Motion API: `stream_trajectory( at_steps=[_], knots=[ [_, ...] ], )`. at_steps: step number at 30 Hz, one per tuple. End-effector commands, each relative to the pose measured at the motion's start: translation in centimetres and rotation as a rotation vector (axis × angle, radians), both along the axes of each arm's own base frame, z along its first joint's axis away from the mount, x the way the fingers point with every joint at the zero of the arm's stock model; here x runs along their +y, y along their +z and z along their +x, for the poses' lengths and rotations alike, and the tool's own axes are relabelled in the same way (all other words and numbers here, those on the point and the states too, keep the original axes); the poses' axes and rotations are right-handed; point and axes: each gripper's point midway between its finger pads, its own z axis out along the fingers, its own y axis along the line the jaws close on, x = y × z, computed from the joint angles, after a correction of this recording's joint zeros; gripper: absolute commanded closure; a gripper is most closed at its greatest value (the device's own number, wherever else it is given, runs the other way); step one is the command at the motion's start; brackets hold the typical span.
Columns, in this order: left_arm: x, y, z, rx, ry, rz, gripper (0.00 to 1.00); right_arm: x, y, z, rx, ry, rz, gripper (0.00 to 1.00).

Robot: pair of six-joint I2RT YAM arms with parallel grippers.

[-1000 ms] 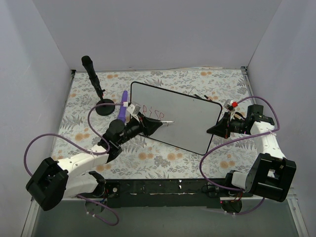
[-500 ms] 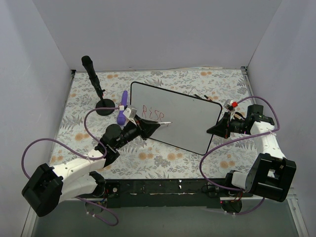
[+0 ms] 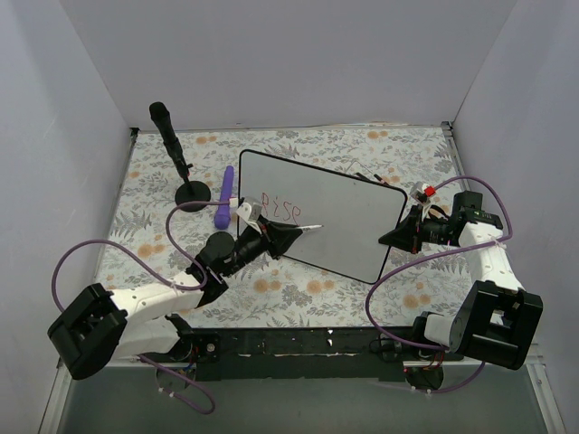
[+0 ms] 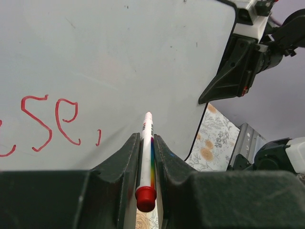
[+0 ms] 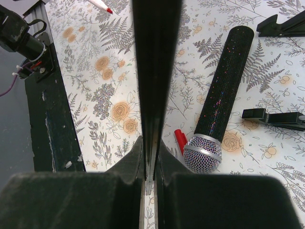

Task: Write a sentence on the whiteboard
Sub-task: Write with the whiteboard marker without the cap on the whiteboard.

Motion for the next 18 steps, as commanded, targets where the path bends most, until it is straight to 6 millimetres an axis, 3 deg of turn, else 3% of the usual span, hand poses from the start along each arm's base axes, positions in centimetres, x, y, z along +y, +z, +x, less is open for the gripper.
stream_trajectory(
  at_steps=[1, 18],
  knots=[
    [-0.5, 0.9, 0.7, -0.042, 0.031, -0.013, 1.0, -0.3, 0.0, 0.7, -0.064, 0.008, -0.054, 0.99],
    [-1.6, 0.8, 2.2, -0.062, 0.063, 0.017, 1.0, -0.2, 0.1, 0.7, -0.062, 0.01, -0.052, 0.99]
  ],
)
